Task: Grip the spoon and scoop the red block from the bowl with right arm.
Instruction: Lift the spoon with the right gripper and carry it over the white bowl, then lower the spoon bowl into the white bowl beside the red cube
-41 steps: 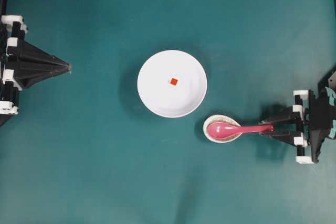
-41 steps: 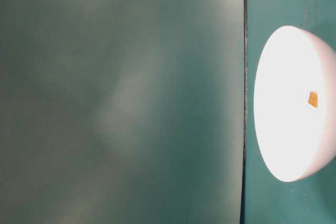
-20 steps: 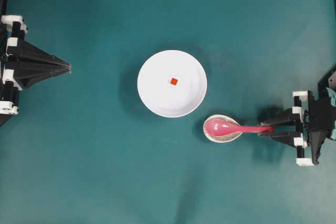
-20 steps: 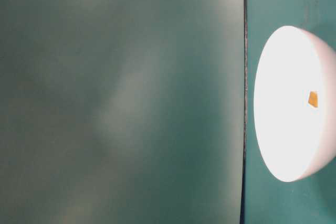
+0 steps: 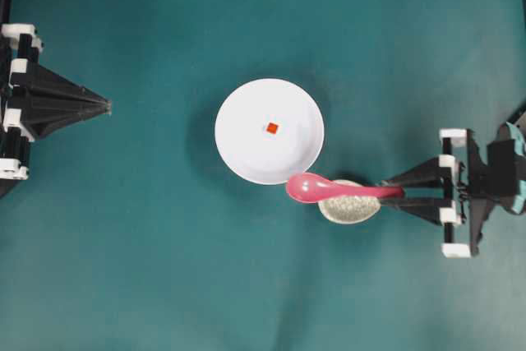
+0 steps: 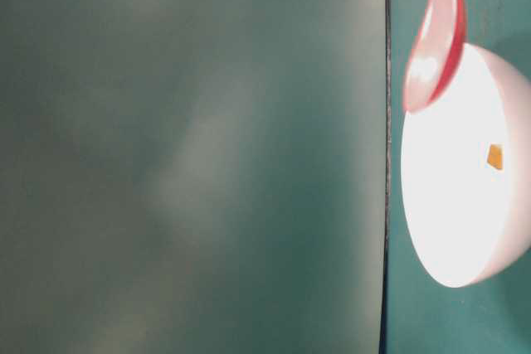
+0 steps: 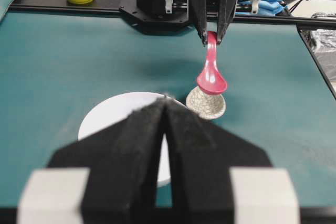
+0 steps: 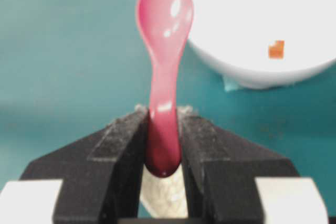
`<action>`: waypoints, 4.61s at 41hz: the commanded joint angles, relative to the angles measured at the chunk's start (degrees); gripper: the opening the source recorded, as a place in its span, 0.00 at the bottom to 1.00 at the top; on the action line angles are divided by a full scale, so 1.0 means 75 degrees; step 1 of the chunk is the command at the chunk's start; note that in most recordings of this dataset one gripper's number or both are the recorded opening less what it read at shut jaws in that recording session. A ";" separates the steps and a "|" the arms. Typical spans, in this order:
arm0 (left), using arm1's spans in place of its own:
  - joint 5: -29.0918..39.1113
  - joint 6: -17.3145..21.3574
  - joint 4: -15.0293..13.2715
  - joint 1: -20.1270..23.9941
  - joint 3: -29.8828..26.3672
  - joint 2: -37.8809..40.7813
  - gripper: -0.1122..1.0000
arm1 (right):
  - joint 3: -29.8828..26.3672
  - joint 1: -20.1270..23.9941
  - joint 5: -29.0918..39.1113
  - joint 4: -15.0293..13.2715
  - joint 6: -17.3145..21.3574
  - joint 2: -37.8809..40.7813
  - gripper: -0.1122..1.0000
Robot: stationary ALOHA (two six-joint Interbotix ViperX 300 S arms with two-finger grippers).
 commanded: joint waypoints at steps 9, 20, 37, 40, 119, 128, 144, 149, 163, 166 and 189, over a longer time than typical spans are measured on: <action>-0.0047 -0.0012 0.0012 -0.0012 -0.0199 -0.0023 0.11 | -0.1324 -0.1441 0.2379 -0.0012 -0.1512 -0.1148 0.33; -0.0023 -0.0012 0.0012 -0.0012 -0.0211 -0.0047 0.11 | -0.2590 -0.2953 0.4266 -0.0012 -0.1500 -0.1617 0.33; 0.0000 0.0000 0.0012 -0.0012 -0.0223 -0.0117 0.11 | -0.4488 -0.5660 0.9012 -0.0023 -0.0375 -0.1090 0.33; 0.0023 0.0012 0.0012 0.0000 -0.0223 -0.0117 0.11 | -0.4687 -0.5977 0.9586 -0.0035 0.0059 -0.0879 0.33; 0.0117 0.0141 0.0012 -0.0012 -0.0211 -0.0117 0.11 | -0.7324 -0.5695 1.3113 -0.5180 0.4008 0.2496 0.33; 0.0129 0.0141 0.0012 -0.0012 -0.0211 -0.0117 0.11 | -0.7336 -0.5508 1.2949 -0.5168 0.3996 0.2508 0.33; 0.0117 0.0152 0.0012 0.0000 -0.0211 -0.0117 0.11 | -0.7324 -0.5320 1.2773 -0.5168 0.3961 0.2520 0.33; 0.0117 0.0152 0.0012 -0.0012 -0.0211 -0.0117 0.11 | -0.7324 -0.5320 1.2574 -0.5227 0.3973 0.2520 0.33; 0.0117 0.0141 0.0012 -0.0012 -0.0211 -0.0117 0.11 | -0.7301 -0.5320 1.2152 -0.5426 0.4043 0.2508 0.33; 0.0117 0.0152 0.0012 -0.0012 -0.0211 -0.0117 0.11 | -0.7266 -0.5320 1.2059 -0.5426 0.4043 0.2461 0.33; 0.0117 0.0152 0.0012 -0.0012 -0.0211 -0.0082 0.11 | -0.6305 -0.5309 1.1145 -0.5426 0.4055 0.1535 0.33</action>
